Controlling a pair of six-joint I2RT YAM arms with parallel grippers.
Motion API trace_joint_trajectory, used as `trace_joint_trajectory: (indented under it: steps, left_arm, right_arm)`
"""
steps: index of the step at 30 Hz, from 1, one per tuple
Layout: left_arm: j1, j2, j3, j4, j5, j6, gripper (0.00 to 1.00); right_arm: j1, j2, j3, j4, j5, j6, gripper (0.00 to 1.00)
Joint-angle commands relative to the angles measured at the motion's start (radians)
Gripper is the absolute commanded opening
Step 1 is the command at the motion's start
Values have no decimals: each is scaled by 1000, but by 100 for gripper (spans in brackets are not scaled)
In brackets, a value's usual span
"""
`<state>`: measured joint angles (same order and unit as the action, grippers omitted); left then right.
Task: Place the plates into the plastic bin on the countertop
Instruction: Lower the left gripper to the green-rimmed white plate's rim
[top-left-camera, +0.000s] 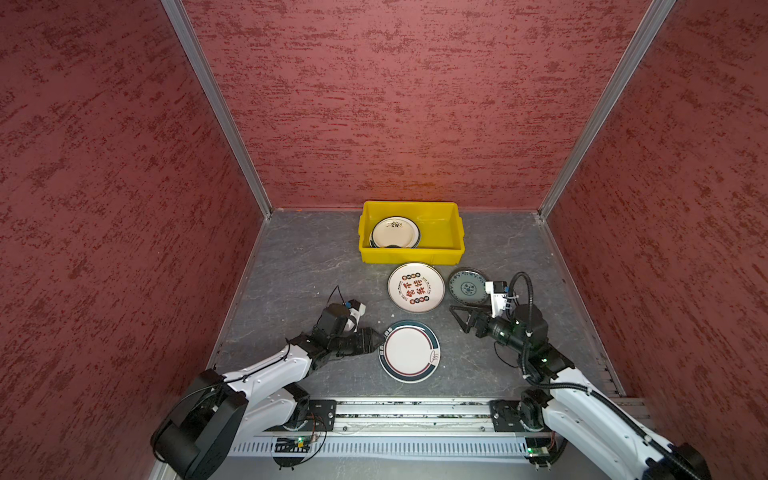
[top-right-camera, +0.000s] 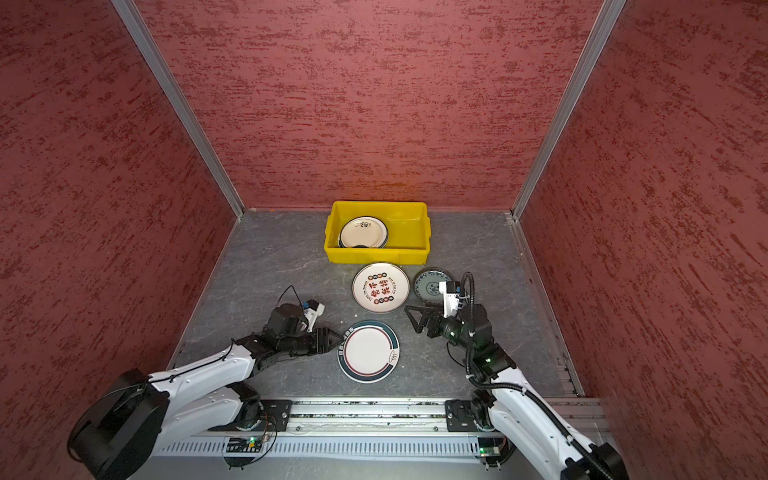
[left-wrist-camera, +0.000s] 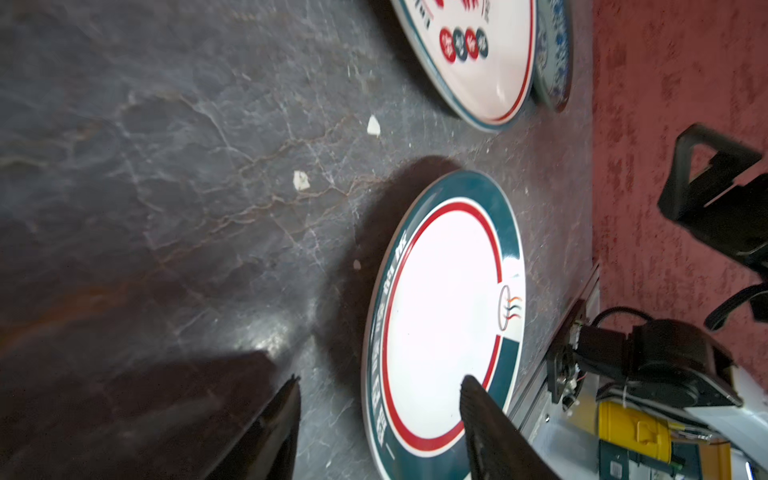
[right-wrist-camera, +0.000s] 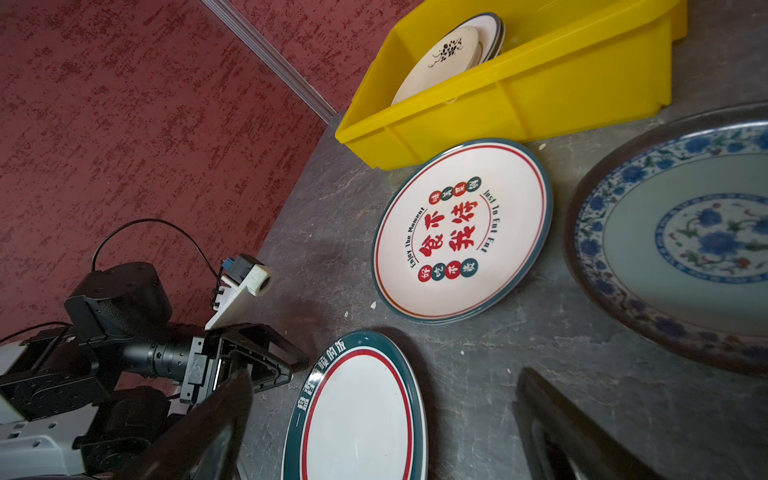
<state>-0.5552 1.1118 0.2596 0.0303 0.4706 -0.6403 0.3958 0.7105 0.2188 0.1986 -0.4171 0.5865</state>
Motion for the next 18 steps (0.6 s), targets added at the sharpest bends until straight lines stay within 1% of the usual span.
trace_joint_trajectory:
  steps: [1, 13, 15, 18]
  left_arm:
    - [-13, 43, 8, 53, 11, 16, 56]
    - [-43, 195, 44, 105, 21, 48, 37]
    - [-44, 211, 47, 116, 28, 48, 33]
    - [-47, 226, 53, 122, 27, 51, 29]
  right_arm:
    - [-5, 5, 18, 38, 6, -9, 99]
    - [-5, 40, 26, 35, 28, -20, 99]
    - [-5, 41, 23, 35, 33, -19, 99]
    - [-5, 46, 21, 32, 44, -17, 99]
